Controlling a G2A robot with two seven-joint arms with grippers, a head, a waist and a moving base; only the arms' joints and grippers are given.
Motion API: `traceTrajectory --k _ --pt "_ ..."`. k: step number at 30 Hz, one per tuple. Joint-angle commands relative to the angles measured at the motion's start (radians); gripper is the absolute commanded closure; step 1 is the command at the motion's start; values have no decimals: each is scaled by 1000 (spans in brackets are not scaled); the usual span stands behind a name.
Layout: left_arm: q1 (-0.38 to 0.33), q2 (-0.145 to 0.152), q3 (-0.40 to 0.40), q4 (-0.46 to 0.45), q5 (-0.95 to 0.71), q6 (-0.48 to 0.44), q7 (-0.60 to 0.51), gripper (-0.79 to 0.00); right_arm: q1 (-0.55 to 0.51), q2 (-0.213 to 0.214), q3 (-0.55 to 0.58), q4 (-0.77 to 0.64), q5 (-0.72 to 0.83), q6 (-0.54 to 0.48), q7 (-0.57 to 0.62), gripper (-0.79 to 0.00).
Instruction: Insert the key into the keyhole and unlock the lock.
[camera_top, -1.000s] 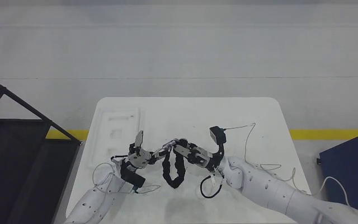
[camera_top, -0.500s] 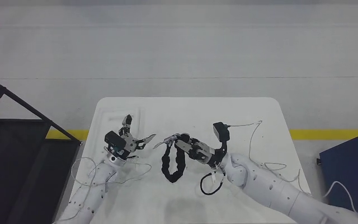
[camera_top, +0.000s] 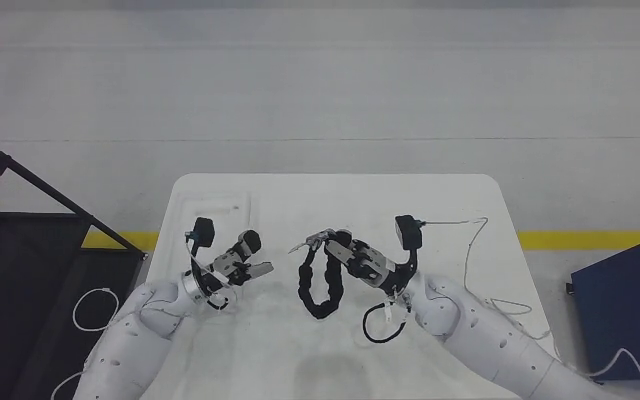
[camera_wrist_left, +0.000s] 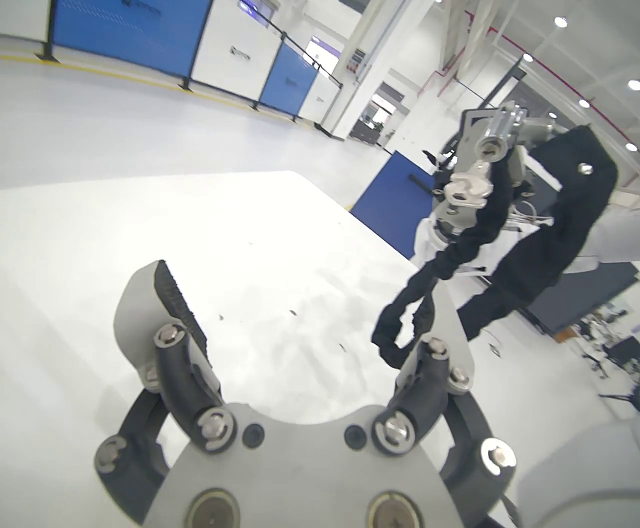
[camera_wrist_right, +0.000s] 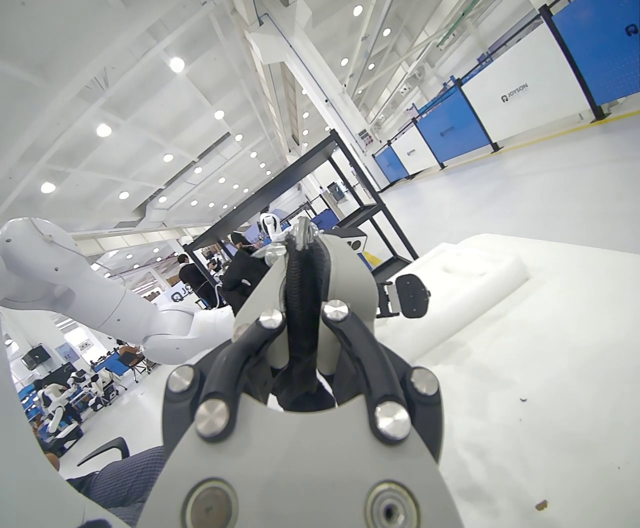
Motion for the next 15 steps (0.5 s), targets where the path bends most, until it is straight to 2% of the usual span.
traceTrajectory --k 1,3,7,11,15 --pt "6 13 0 -21 -119 -3 -137 -785 -7 -3 9 -6 13 24 25 0" --pt "16 27 -1 -51 -212 9 -241 -785 -12 -9 17 -13 30 42 54 0" --pt "31 43 -2 -89 -311 36 -344 -785 -10 -27 20 -18 45 77 105 0" --pt "42 49 4 -112 -332 47 -382 -785 -2 -48 19 -10 60 83 133 0" --pt "51 49 20 -136 -319 50 -375 -785 10 -75 14 12 68 87 160 0"
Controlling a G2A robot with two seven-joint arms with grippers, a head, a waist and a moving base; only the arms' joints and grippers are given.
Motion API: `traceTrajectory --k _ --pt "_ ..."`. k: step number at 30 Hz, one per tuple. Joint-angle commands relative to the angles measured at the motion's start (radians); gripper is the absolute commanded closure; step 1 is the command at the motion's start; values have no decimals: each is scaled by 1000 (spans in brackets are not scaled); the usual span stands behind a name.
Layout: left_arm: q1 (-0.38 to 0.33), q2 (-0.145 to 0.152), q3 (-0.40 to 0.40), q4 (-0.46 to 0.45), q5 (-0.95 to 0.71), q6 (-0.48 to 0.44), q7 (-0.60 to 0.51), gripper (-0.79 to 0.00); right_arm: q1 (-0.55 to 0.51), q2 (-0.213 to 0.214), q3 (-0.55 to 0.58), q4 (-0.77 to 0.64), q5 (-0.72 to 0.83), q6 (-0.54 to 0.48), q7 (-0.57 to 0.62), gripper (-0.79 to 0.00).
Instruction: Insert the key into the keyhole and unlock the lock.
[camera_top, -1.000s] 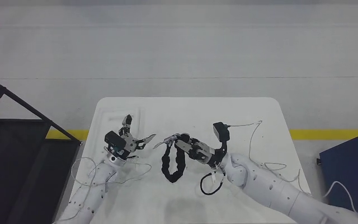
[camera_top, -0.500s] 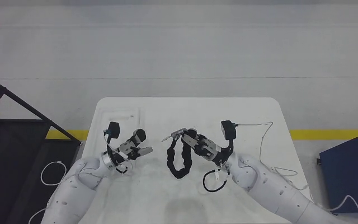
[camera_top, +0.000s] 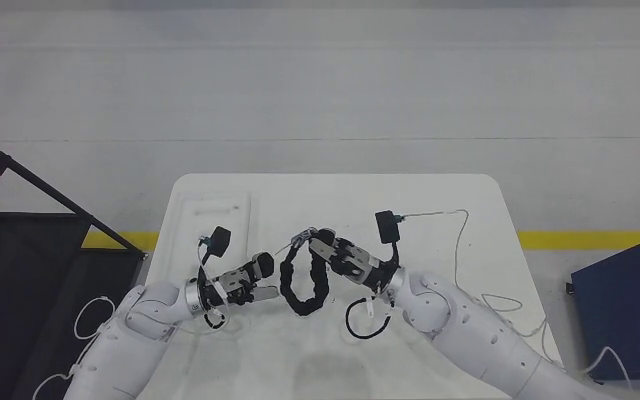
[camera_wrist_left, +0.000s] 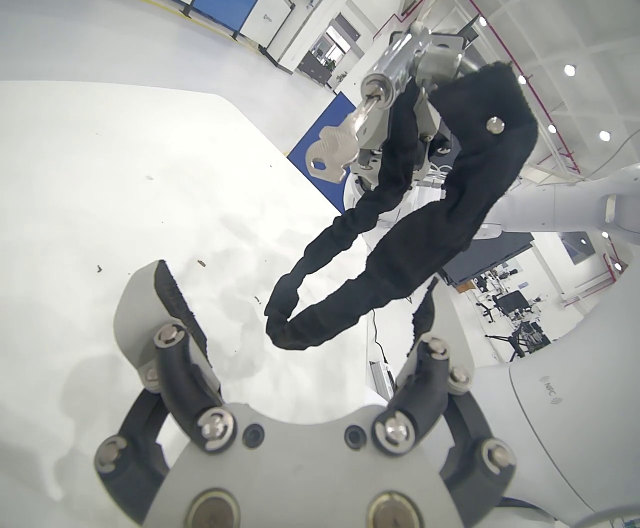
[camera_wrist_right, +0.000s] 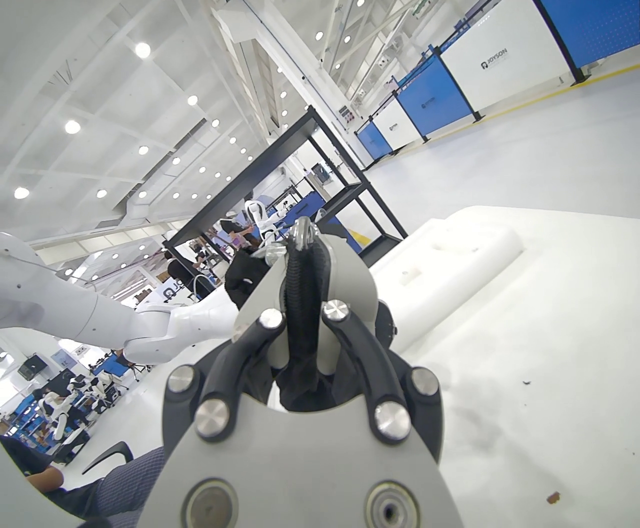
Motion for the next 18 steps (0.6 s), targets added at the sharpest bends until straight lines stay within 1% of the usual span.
traceTrajectory --k 1,7,9,10,11,12,13,18 --pt "4 -1 9 -10 8 -1 5 -785 4 -10 -1 8 2 1 8 0" --pt "12 2 42 -38 -8 3 -23 -785 8 -40 4 43 2 -4 26 0" --pt "14 4 47 -46 -9 1 -29 -646 6 -49 8 56 2 -9 31 0" --pt "14 4 48 -47 -8 1 -28 -428 5 -52 9 59 1 -11 33 0" --pt "16 5 50 -49 -6 1 -28 -252 4 -56 11 64 0 -13 35 0" --pt "17 5 52 -51 -6 -1 -27 -58 2 -59 13 68 -1 -16 38 0" --pt "18 6 53 -51 -5 -3 -26 0 0 -63 16 73 -2 -19 40 0" --pt "22 9 57 -58 10 -16 -16 0 -10 -78 31 90 -10 -32 52 0"
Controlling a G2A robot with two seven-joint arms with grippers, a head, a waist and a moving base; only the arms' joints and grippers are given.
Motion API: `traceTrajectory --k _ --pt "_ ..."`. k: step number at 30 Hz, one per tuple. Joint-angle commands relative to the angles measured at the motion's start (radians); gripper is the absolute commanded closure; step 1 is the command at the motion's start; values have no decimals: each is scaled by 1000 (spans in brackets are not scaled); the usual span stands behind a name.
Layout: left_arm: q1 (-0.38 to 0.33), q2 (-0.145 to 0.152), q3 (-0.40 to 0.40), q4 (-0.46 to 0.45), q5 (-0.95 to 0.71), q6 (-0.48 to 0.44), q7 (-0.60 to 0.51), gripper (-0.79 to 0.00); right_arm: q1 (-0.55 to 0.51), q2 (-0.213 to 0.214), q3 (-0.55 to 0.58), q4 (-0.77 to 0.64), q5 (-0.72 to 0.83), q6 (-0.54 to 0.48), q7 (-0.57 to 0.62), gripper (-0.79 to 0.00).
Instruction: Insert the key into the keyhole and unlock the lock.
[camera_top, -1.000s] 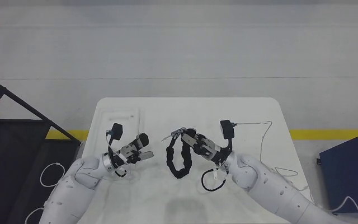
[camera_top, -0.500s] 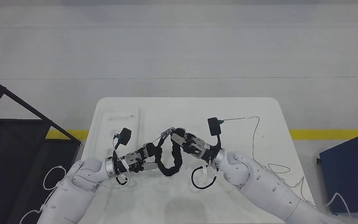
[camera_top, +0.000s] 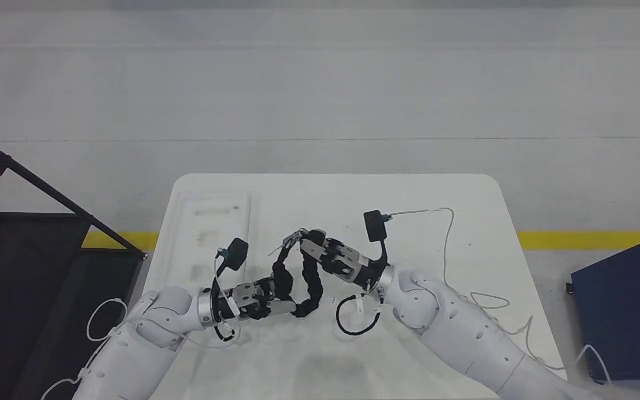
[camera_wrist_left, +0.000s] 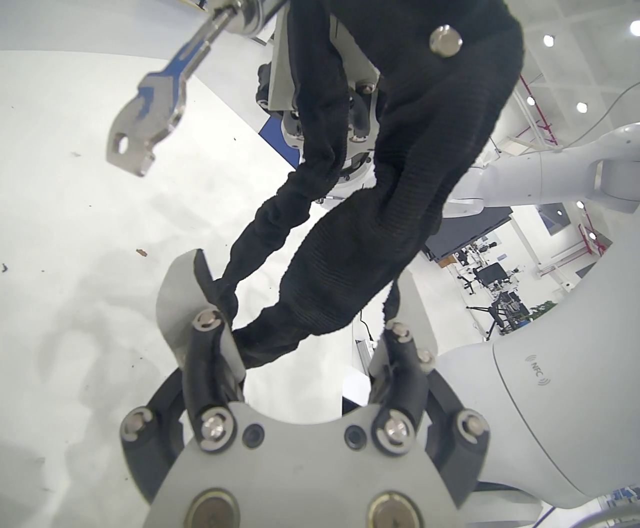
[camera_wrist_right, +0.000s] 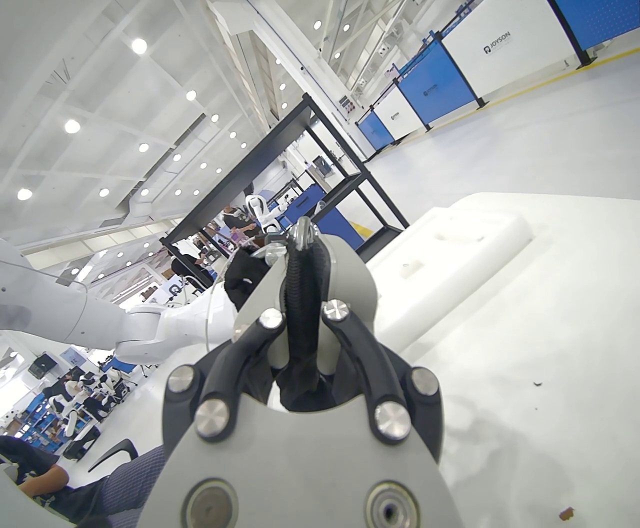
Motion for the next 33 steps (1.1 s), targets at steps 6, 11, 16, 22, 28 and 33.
traceTrajectory --k 6,11,16,22,28,33 --pt "5 0 -3 -1 31 -32 56 0 -14 -16 25 17 -9 -13 20 0" --pt "8 1 -7 -5 41 -43 94 0 -25 -25 39 30 -13 -18 38 0" --pt "17 5 -18 -26 33 -45 117 0 -36 -34 54 43 -16 12 68 0" --pt "40 14 -40 -72 21 -45 123 0 -50 -43 75 63 -14 15 90 0" --pt "66 25 -66 -112 9 -45 132 0 -65 -48 100 75 -27 51 115 0" --pt "83 32 -87 -141 6 -45 143 0 -81 -51 123 84 -30 48 123 0"
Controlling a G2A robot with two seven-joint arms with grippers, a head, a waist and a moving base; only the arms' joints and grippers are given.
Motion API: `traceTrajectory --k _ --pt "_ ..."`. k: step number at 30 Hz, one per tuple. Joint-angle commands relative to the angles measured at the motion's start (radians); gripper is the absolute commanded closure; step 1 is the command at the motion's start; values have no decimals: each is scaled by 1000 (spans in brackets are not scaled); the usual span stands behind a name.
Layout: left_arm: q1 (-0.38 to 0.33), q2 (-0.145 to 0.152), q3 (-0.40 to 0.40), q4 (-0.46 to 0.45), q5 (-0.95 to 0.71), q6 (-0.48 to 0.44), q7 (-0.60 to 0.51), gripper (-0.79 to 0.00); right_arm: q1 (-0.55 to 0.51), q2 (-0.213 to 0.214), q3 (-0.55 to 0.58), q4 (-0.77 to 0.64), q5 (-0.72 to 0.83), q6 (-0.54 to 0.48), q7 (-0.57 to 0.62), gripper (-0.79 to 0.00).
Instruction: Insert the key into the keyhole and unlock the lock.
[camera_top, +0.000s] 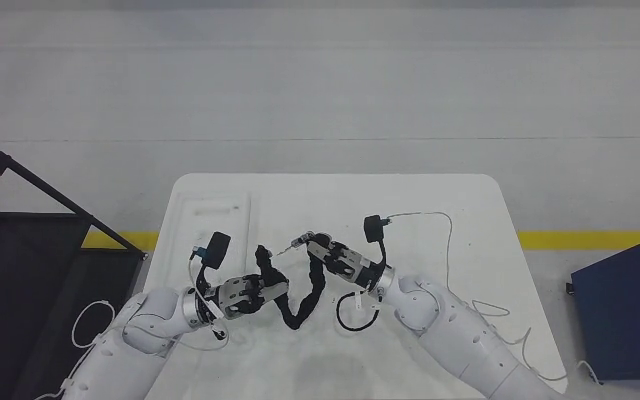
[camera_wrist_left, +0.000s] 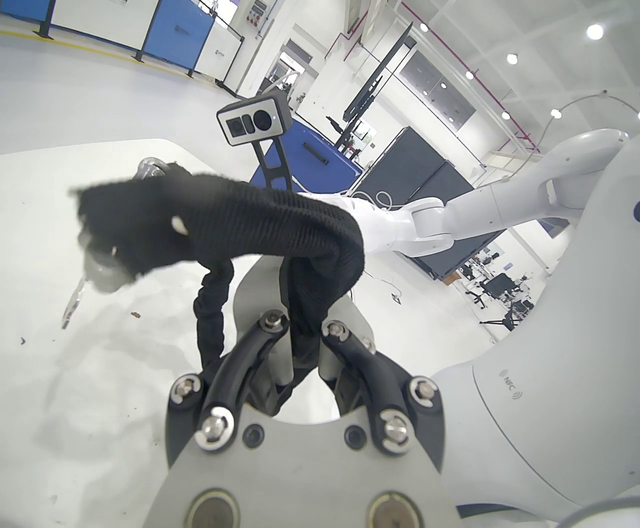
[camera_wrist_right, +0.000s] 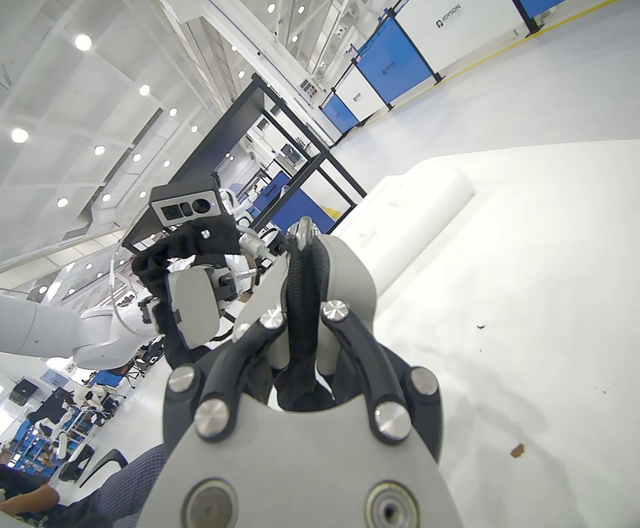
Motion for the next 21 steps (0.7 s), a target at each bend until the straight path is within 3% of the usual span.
traceTrajectory --k 1,16,21 --pt "6 3 -7 -10 -1 0 3 0 -5 -1 8 5 0 0 1 0" --pt "22 17 -47 -3 89 0 32 0 -93 25 164 -24 -58 16 -17 0" --pt "2 -1 -35 17 305 160 140 0 -166 53 262 -101 -102 52 -12 0"
